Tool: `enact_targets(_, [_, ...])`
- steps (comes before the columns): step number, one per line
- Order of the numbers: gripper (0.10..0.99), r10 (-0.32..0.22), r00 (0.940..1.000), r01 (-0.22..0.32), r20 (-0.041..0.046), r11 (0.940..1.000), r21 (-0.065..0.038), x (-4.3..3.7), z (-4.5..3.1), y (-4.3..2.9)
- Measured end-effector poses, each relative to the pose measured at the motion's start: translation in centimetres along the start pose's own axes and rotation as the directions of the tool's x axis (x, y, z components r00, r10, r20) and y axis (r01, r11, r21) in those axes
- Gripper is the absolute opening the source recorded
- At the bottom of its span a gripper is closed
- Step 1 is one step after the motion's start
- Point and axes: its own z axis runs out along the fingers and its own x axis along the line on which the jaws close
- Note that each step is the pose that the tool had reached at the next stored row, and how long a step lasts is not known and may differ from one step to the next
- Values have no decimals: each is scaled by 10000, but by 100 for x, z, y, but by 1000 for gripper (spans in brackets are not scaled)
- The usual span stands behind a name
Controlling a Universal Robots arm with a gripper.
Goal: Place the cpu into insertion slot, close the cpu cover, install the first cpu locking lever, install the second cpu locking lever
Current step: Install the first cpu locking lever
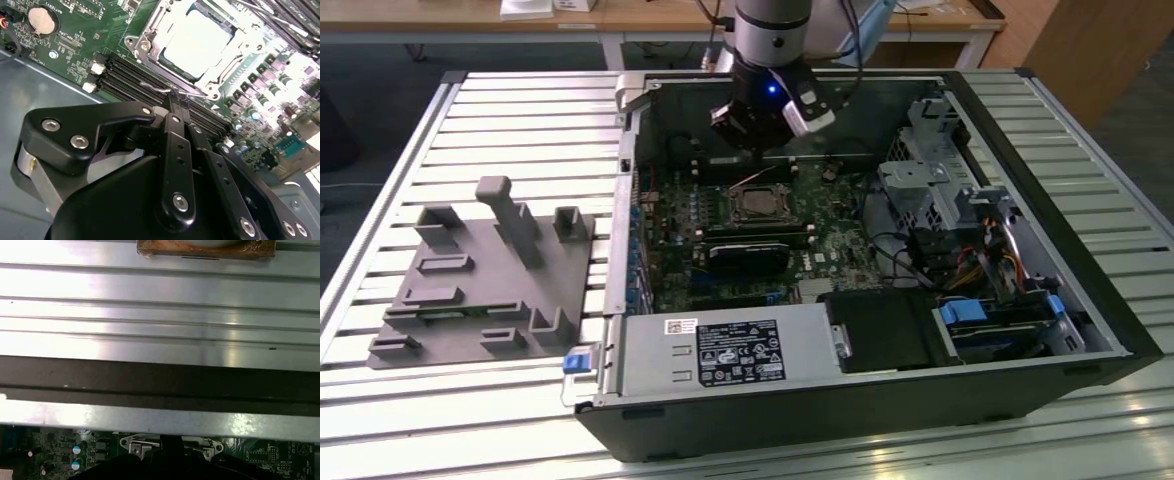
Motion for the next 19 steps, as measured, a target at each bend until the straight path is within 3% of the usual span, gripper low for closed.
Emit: enact_targets(19, [106, 1, 10000, -1, 0, 10000, 7, -169, 163, 14])
